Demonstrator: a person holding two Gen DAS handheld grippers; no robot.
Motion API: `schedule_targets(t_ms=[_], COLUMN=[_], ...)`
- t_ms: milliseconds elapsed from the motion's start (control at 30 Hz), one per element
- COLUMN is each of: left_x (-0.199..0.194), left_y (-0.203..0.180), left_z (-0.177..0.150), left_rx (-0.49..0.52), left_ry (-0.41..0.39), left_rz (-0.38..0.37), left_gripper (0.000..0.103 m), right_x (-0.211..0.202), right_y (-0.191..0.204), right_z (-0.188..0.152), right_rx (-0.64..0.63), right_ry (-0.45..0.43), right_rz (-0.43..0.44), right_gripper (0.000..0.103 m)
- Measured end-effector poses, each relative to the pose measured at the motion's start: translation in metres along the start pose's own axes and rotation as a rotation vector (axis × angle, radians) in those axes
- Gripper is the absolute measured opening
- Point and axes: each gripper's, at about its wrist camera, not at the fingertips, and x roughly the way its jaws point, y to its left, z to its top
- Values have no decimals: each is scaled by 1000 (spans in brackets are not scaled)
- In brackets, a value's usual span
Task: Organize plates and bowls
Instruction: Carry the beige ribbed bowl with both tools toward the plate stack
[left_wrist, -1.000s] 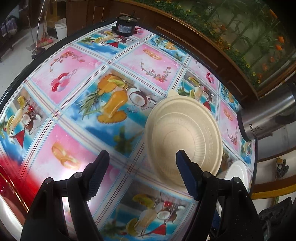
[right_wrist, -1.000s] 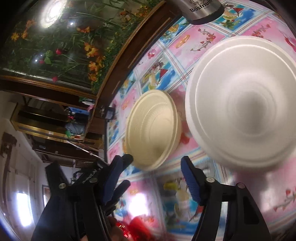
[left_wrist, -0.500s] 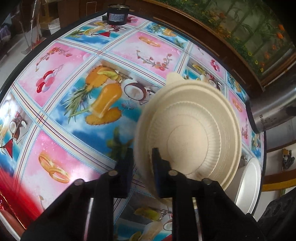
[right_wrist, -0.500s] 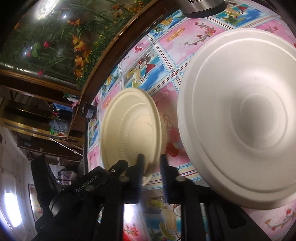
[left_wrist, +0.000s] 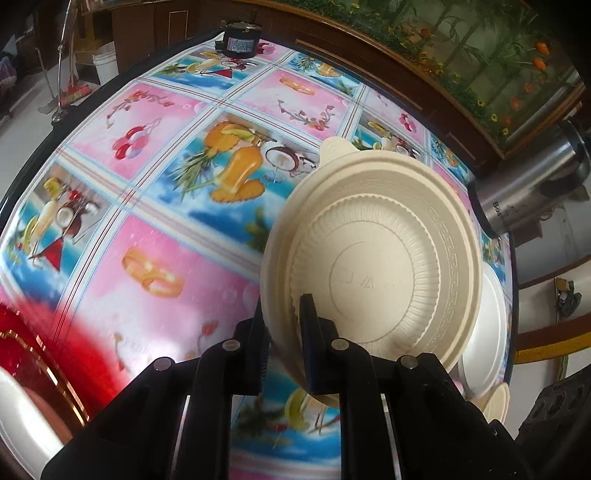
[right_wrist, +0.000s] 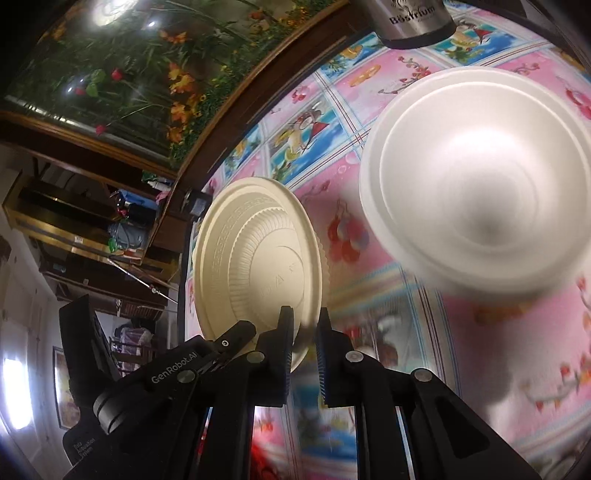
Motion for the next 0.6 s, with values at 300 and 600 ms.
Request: schedule_targets(t_ms=[300, 600], left_x=[-31, -55], left_y=[10, 19], left_z=[-51, -106], left_rx=[33, 88], left_ry=[-15, -43], left_rz=[-44, -76], left_gripper=[13, 13], right_x=[-45, -89], right_y=[-3, -19], right_z=[-47, -100], right_rx=[-50, -81], right_ry=[-34, -60], right_rz=[-15, -22], right_gripper=[11, 12])
